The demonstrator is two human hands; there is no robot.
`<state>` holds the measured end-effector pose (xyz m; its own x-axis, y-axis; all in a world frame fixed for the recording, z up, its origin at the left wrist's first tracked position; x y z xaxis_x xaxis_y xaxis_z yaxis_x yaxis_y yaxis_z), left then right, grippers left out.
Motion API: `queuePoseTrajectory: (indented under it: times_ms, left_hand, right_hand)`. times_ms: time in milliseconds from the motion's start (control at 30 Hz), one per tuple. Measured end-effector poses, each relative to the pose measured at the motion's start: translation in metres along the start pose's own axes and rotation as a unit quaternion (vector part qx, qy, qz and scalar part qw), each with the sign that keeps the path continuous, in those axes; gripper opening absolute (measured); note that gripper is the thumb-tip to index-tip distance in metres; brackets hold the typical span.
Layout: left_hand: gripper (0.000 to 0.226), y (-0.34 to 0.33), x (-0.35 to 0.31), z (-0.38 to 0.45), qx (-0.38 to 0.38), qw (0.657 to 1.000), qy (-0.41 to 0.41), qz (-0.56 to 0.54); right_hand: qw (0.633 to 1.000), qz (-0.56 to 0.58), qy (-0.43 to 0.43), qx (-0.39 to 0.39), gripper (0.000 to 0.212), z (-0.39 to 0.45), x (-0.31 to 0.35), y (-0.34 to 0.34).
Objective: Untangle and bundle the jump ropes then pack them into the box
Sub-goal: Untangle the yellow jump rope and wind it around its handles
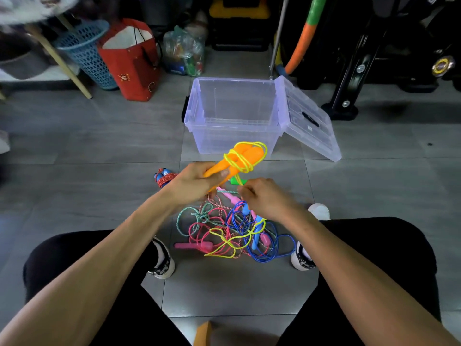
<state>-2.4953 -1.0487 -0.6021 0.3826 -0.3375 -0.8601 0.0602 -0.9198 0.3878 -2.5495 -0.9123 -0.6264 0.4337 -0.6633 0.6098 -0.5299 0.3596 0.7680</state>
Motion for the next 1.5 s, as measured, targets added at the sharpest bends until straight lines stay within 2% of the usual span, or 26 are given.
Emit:
queuePoseTrajectory:
  times_ms: [100, 167, 300, 400, 467, 567, 600, 633, 700, 800, 867, 933, 1000, 1067, 1133, 1200, 1267, 1367, 1433, 1500]
  left_hand:
    - [0.017, 0.003, 0.004, 0.001, -0.005, 0.999, 0.021, -0.038]
    - [0.015, 0.008, 0.011, 0.005, -0.035, 0.999, 0.037, -0.014]
    - [0.025, 0.01, 0.014, 0.012, -0.097, 0.986, 0.026, 0.133]
    - [0.018, 0.004, 0.004, 0.012, -0.112, 0.959, -0.01, 0.262]
    - [0.012, 0.006, -0.001, 0.011, -0.115, 0.938, 0.0, 0.328]
    - [0.013, 0.004, -0.006, 0.012, -0.061, 0.895, -0.016, 0.441]
    - [0.009, 0.0, -0.008, 0.012, -0.028, 0.895, -0.039, 0.444]
    - [0.005, -0.006, -0.009, 0.011, 0.016, 0.906, -0.064, 0.419]
    - [0.018, -0.016, -0.01, 0.007, 0.094, 0.937, -0.105, 0.32]
    - [0.022, -0.013, -0.021, 0.0, 0.112, 0.97, -0.124, 0.178]
    - [0.019, -0.006, -0.033, -0.007, 0.098, 0.984, -0.123, 0.083]
    - [0.017, 0.002, -0.039, -0.014, 0.082, 0.99, -0.118, -0.003]
    - [0.014, 0.01, -0.041, -0.018, 0.047, 0.991, -0.11, -0.064]
    - [0.012, 0.024, -0.032, -0.014, -0.028, 0.991, -0.093, -0.096]
    - [0.011, 0.039, -0.013, -0.004, -0.104, 0.988, -0.055, -0.103]
    - [0.009, 0.046, 0.003, 0.004, -0.144, 0.988, -0.036, -0.038]
    - [0.009, 0.042, 0.006, 0.007, -0.154, 0.985, -0.048, 0.064]
    - [0.009, 0.025, 0.004, 0.008, -0.145, 0.969, -0.051, 0.192]
    - [0.017, 0.02, 0.006, 0.009, -0.148, 0.934, -0.005, 0.326]
    - [0.019, 0.023, 0.008, 0.009, -0.133, 0.892, 0.027, 0.432]
  right_hand:
    - [0.999, -0.03, -0.023, 0.018, 0.04, 0.001, -0.001, 0.002]
    - [0.998, -0.05, -0.029, 0.031, 0.035, 0.0, -0.001, 0.004]
    - [0.992, -0.124, -0.022, 0.034, 0.038, -0.006, 0.006, 0.019]
    - [0.995, -0.093, -0.006, 0.038, 0.039, -0.006, 0.012, 0.034]
    - [0.998, -0.055, -0.007, 0.037, 0.031, -0.003, 0.009, 0.044]
    - [1.0, -0.017, 0.007, 0.01, 0.018, 0.001, 0.008, 0.06]
    - [1.0, 0.002, 0.019, -0.007, 0.015, 0.003, 0.009, 0.065]
    - [0.999, 0.019, 0.027, -0.023, 0.014, 0.006, 0.01, 0.069]
    - [0.997, 0.046, 0.042, -0.044, 0.015, 0.011, 0.01, 0.074]
    - [0.992, 0.101, 0.044, -0.067, 0.023, 0.02, 0.002, 0.074]
    - [0.981, 0.187, 0.016, -0.048, 0.032, 0.023, -0.008, 0.066]
    - [0.962, 0.273, 0.021, -0.014, 0.027, 0.022, -0.009, 0.053]
    - [0.957, 0.288, 0.031, -0.002, 0.017, 0.021, -0.009, 0.044]
    - [0.958, 0.286, -0.031, 0.013, 0.029, 0.019, -0.012, 0.032]
    - [0.961, 0.269, -0.05, 0.029, 0.035, 0.019, -0.007, 0.022]
    - [0.979, 0.197, -0.022, 0.044, 0.034, 0.017, 0.006, 0.019]
    - [0.996, 0.056, 0.026, 0.062, 0.033, 0.01, 0.019, 0.017]
    - [0.988, -0.125, 0.049, 0.075, 0.024, 0.004, 0.022, 0.017]
    - [0.98, -0.188, 0.035, 0.051, 0.018, 0.003, 0.02, 0.028]
    - [0.981, -0.192, 0.032, 0.011, 0.015, 0.005, 0.019, 0.044]
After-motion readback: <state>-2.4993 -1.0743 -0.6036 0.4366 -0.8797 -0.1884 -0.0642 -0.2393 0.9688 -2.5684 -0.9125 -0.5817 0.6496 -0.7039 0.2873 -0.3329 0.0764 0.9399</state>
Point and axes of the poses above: each hand's wrist, its own z-axis towards the middle knuckle, its own y-axis out of the back of the hand, x = y × z, the point moved 8 cm from there along z, towards the middle knuckle, and after that the axes turned 3 degrees about -x, right-handed, at the moved point
